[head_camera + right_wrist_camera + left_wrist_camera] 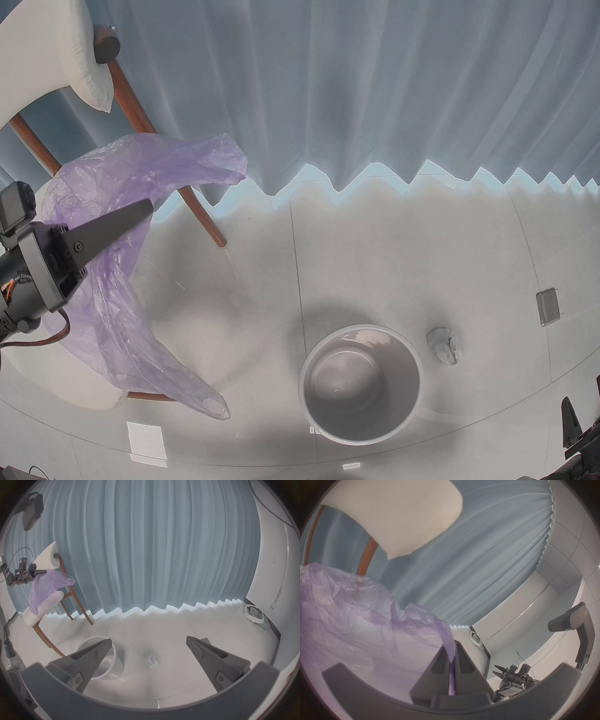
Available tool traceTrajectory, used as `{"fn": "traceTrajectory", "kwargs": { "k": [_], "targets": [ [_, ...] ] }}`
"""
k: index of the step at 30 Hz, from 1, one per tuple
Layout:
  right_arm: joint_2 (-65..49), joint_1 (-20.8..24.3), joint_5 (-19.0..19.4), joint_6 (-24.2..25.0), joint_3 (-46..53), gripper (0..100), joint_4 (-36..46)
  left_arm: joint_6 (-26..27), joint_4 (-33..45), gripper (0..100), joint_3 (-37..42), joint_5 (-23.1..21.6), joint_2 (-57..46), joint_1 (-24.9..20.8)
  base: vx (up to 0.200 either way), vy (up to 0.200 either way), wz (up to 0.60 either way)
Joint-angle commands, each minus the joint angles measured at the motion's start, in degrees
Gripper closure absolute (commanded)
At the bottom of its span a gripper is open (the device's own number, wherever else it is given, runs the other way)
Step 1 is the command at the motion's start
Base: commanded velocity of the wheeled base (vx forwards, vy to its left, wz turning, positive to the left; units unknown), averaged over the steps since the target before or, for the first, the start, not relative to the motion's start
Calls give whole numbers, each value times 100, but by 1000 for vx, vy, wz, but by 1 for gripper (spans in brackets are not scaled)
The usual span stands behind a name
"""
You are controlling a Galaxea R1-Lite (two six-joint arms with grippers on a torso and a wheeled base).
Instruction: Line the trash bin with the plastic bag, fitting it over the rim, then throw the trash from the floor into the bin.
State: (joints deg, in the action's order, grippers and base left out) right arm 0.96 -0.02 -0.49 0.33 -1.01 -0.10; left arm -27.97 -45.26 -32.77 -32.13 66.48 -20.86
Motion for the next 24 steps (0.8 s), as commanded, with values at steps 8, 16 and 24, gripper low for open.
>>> {"fn": "traceTrajectory", "kwargs": {
  "k": [8, 16, 24],
  "targets": [
    [-96, 2, 5, 2, 101, 0, 1, -60, -44, 100, 166, 14, 59, -586, 0, 0, 0],
    [-96, -6, 5, -7, 101, 0, 1, -227, -53, 100, 148, -12, 366, -577, 0, -100, 0],
    [-96, 2, 5, 2, 101, 0, 1, -236, -53, 100, 113, -21, 252, -612, 0, -200, 0]
  ]
}}
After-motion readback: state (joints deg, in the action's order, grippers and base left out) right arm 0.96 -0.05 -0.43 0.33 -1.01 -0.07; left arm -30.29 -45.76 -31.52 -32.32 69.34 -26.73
